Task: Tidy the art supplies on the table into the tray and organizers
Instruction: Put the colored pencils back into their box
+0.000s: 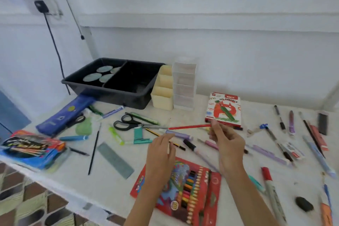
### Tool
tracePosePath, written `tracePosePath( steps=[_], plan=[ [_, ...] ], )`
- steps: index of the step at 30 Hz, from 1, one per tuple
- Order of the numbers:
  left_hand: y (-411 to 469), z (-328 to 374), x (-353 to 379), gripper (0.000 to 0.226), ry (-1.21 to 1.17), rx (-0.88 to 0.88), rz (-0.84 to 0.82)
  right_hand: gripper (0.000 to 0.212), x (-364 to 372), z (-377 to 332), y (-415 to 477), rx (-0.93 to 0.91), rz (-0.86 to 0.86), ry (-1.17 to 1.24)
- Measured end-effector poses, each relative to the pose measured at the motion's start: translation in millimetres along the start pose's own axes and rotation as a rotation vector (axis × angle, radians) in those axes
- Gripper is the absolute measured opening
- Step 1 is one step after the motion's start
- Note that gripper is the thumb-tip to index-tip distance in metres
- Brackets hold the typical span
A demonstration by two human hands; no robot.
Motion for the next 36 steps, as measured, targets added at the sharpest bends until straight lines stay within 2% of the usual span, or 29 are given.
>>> tracePosePath(
  steps=[7, 12, 15, 18, 23, 26, 32, 36],
  plan=[
    [-8.0, -89.9, -73.9, 0.026, 0.059, -0.077, 0.080, 0.019, 63.2, 41.5, -35.4, 0.058, 0.089, 0.076],
    [-21.3, -140.2, -97.0, 0.037, 0.196, -0.118, -0.032, 0.021, 82.9, 63.5, -57.6, 0.066, 0.110, 0.038],
    [-31.1, -159.6, -97.4, 0.055, 0.192, -0.105, -0.068, 0.021, 94.7, 75.1, -69.4, 0.090, 0.101, -0.006],
    [-32.6, -160.7, -97.8, 0.061, 0.126, -0.122, -0.073, 0.017, 105.7, 81.4, -78.6, 0.101, 0.086, -0.040],
    [-32.4, -159.6, -97.4, 0.060, 0.097, -0.123, -0.087, 0.026, 111.8, 85.3, -88.1, 0.079, 0.059, -0.134],
    [-32.3, -160.8, -96.5, 0.056, 0.097, -0.125, -0.069, 0.020, 114.9, 84.4, -94.2, 0.069, 0.066, -0.161],
    [-31.9, -161.4, -98.1, 0.049, 0.062, -0.098, -0.049, 0.022, 123.0, 87.6, -99.5, 0.096, 0.064, -0.178],
    [-33.8, -158.9, -104.4, 0.062, 0.011, -0.075, 0.002, 0.028, 136.2, 92.5, -96.1, 0.070, 0.049, -0.200]
  ],
)
Point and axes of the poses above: each hand's wrist, its own y-axis towards the middle knuckle, its own x-axis out of the palm, z = x × y, the point moved 3 cm from there along y, towards the middle knuckle, and after that the axes turned 1 degree about -y, right-handed, at the moved point
